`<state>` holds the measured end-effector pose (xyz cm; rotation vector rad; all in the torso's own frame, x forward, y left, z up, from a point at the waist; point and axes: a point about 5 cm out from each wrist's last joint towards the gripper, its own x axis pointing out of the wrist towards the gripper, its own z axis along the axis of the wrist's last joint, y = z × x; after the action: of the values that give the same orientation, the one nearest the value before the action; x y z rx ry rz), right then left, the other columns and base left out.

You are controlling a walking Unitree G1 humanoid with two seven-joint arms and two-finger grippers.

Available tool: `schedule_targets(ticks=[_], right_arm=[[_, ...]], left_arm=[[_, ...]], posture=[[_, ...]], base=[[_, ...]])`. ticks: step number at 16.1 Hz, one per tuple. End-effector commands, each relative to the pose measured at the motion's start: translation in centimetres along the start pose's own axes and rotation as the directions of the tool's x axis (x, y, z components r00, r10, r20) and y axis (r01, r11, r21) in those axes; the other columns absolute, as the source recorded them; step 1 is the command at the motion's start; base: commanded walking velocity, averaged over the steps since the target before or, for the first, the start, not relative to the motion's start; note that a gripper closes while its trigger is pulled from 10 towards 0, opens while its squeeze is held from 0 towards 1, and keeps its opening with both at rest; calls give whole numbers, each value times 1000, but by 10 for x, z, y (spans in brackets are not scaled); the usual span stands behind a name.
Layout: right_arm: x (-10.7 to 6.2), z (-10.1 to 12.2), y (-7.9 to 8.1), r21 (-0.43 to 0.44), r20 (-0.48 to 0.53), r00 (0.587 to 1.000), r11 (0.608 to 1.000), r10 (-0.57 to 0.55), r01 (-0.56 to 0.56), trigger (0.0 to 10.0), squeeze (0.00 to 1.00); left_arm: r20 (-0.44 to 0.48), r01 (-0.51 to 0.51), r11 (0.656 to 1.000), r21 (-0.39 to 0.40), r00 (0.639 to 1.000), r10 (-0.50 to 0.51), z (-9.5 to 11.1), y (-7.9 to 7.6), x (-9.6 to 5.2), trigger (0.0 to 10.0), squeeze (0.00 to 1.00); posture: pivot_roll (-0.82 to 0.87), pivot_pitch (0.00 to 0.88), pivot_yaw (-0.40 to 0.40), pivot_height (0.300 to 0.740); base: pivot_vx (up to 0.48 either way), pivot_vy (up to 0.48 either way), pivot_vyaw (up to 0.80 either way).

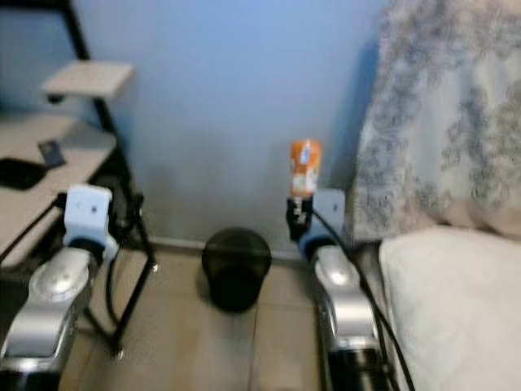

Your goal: Clean up the room

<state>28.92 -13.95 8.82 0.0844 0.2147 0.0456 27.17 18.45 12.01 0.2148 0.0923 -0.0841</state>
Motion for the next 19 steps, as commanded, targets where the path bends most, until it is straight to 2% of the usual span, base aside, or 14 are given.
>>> schedule_targets(ticks=[1, 4, 8, 9, 10, 19], right_arm=[[-1, 3, -5, 9, 11, 1000, 1000, -21, 21, 10000, 0], [-2, 1, -6, -27, 1, 1000, 1000, -12, 12, 10000, 0], [-2, -6, -7, -26, -35, 999, 1000, -19, 18, 10000, 0], [-3, -12, -5, -41, -75, 997, 999, -4, 1, 10000, 0], [-5, -27, -3, -105, -165, 986, 994, 17, -34, 10000, 0], [-9, -32, -9, -112, -185, 983, 994, -4, -17, 10000, 0]], left_arm=[[6, 22, 1000, 10, 1000, -22, 2, -3, 1, 10000, 0], [-1, 25, 1000, 18, 1000, -25, 0, -3, 0, 10000, 0], [-14, 37, 998, 43, 999, -37, -4, -4, -4, 10000, 0], [-15, 51, 996, 67, 999, -50, -6, -5, -4, 10000, 0], [-16, 78, 993, 92, 997, -76, -7, -8, -5, 10000, 0], [-36, 127, 986, 107, 992, -124, -14, -15, -9, 10000, 0]], posture=[[38, 0, -32, 740], [39, 0, -31, 740], [52, 0, -42, 740], [53, 0, -39, 740], [53, 0, -35, 740], [45, 0, -29, 740]], base=[[307, 0, 0], [309, 0, 0], [308, 0, 0], [311, 0, 0], [311, 0, 0], [308, 0, 0]])
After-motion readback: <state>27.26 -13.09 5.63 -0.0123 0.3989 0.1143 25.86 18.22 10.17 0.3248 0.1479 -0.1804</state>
